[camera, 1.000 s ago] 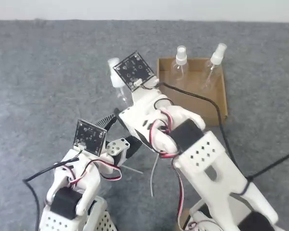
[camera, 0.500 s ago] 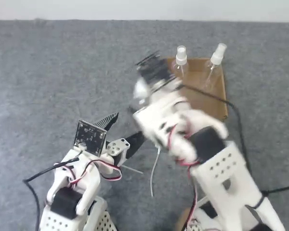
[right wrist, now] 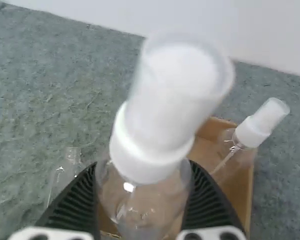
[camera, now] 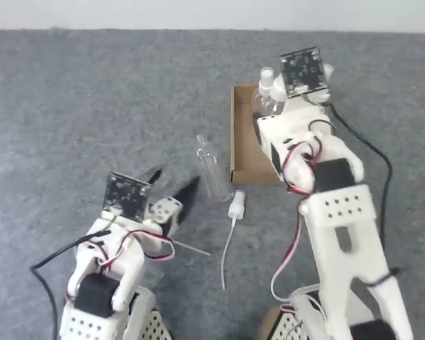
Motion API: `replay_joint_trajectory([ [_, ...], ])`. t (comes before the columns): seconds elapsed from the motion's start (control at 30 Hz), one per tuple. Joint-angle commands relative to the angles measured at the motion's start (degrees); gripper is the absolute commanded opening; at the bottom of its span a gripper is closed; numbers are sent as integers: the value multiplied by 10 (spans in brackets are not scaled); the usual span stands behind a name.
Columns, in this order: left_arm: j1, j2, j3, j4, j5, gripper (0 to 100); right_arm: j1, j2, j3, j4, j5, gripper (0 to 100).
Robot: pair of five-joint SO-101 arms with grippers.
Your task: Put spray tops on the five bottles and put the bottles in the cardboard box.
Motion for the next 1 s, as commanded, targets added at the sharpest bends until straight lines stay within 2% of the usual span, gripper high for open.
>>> replay_joint_trajectory([
  [0.0,-30,-10,0,-31,-2,115,8,30,25,-96,8,6],
  [0.1,-34,-10,0,-31,-1,76,6,62,47,-143,-9,6],
  [0.37,-39,-10,4,-32,-1,69,1,133,80,-245,-62,6],
  [0.53,-40,-10,4,-32,-1,35,-7,174,101,-298,-62,6],
  [0.97,-40,-10,4,-30,-1,33,-3,255,113,-365,-71,6],
])
